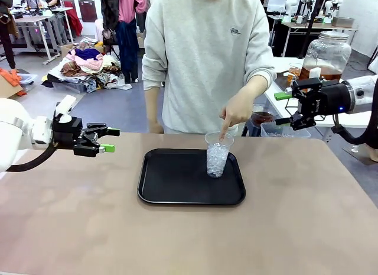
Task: Pour the drink into the iced cup.
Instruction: Pick up the iced cup indicated by the human and present it to them.
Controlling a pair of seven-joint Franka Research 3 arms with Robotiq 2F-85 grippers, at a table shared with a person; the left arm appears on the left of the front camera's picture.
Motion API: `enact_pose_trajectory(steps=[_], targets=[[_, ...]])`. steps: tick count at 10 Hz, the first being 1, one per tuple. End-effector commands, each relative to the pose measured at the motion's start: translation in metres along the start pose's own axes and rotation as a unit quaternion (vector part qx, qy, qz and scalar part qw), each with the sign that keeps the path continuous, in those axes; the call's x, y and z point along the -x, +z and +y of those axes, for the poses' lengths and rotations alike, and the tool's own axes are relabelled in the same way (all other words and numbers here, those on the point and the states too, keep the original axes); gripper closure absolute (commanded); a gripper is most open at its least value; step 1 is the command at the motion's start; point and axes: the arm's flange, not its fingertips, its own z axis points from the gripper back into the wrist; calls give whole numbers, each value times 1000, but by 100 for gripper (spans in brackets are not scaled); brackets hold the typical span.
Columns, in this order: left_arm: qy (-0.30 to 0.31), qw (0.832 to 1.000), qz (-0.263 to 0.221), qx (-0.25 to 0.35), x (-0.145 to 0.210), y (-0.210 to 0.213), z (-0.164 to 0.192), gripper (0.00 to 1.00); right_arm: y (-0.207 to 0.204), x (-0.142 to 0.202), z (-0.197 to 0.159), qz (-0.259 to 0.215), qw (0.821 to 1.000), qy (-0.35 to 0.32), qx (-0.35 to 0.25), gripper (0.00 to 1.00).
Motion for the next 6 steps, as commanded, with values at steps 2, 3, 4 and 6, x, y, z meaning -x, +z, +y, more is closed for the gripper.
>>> enact_pose_trajectory(steps=[2, 3, 4, 6], targets=[[0, 1000, -3, -1, -2, -1, 1, 0, -4, 5, -17, -22, 989, 142, -35, 0], [0, 1000, -3, -1, -2, -1, 1, 0, -7, 4, -24, -16, 982, 183, -48, 0], [0, 1000, -3, -1, -2, -1, 1, 0, -9, 1, -30, -15, 978, 202, -46, 0], [0, 1000, -3, -1, -2, -1, 1, 0, -11, -5, -37, -14, 973, 222, -58, 0]])
